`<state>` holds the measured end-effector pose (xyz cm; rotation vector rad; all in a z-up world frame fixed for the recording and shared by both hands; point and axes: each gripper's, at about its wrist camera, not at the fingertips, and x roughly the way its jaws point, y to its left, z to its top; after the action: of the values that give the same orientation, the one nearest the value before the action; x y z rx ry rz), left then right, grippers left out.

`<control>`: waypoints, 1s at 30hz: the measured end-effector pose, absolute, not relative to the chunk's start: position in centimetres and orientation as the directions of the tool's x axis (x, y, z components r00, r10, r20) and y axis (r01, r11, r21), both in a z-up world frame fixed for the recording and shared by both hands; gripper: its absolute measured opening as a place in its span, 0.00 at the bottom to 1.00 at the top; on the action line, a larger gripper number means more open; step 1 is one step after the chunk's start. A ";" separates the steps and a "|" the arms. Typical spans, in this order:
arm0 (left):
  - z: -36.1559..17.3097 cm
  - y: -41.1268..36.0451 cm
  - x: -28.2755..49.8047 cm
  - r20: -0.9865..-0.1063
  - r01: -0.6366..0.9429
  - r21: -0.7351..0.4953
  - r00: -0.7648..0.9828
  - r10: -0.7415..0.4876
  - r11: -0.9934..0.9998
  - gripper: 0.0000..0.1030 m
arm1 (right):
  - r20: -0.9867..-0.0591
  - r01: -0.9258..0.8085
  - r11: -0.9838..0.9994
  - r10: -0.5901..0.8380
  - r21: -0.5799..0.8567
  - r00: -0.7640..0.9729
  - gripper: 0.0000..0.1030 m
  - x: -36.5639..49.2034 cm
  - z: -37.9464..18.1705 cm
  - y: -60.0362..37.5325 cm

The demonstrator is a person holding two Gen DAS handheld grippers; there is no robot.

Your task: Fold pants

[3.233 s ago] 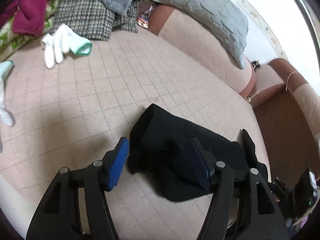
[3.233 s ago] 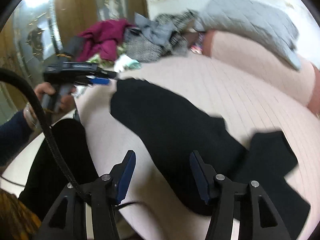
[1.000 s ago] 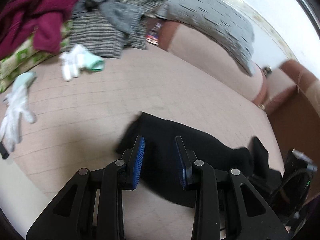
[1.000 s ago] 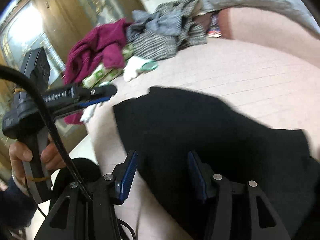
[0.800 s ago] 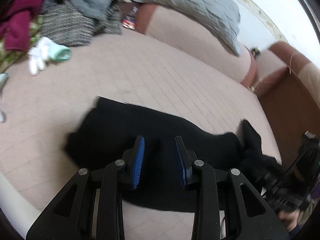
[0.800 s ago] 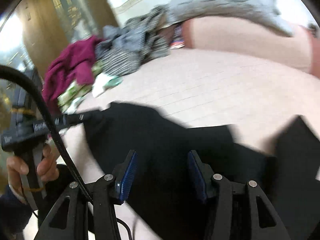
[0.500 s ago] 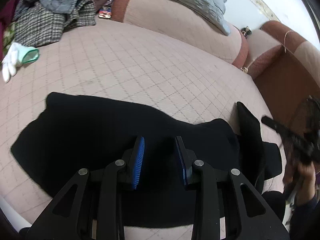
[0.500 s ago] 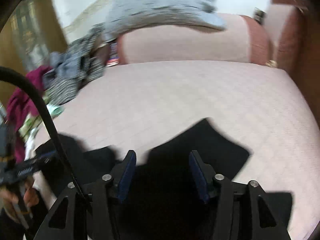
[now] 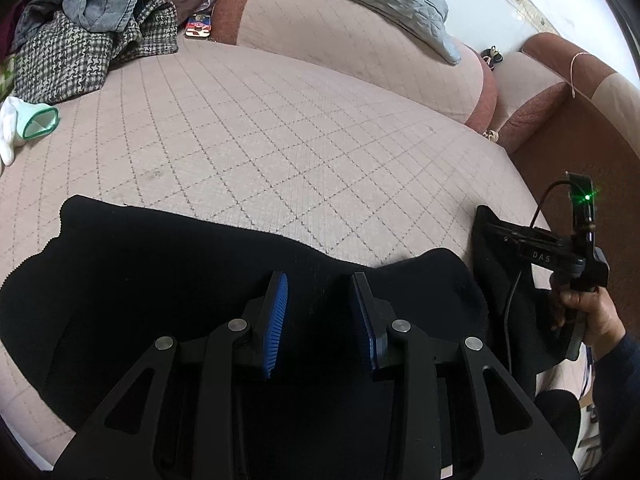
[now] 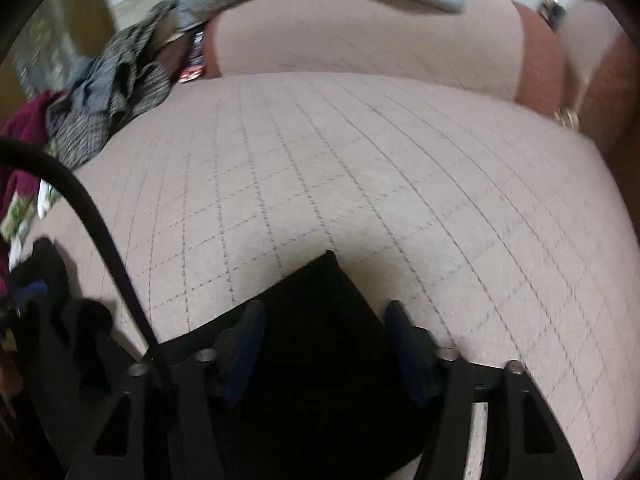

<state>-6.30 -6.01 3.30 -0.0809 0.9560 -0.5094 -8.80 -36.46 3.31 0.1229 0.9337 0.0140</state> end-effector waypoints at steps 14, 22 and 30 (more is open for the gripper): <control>3.2 -5.9 -6.6 -0.749 0.375 -0.292 0.482 -0.454 0.880 0.31 | -0.624 0.247 0.958 -0.107 0.143 0.774 0.05 -22.4 11.2 -40.8; 3.1 -6.0 -6.8 -0.739 0.381 -0.283 0.499 -0.453 0.880 0.31 | -0.722 0.436 0.886 -0.200 0.155 0.663 0.05 -29.6 7.7 -45.5; 3.4 -5.9 -6.6 -0.742 0.396 -0.278 0.490 -0.458 0.875 0.31 | -0.801 0.470 0.868 -0.163 0.162 0.577 0.18 -30.7 4.0 -45.2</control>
<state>-6.58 -5.90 3.37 -0.0735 0.9229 -0.5193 -30.69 -45.16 4.00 0.3800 0.8838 -0.3812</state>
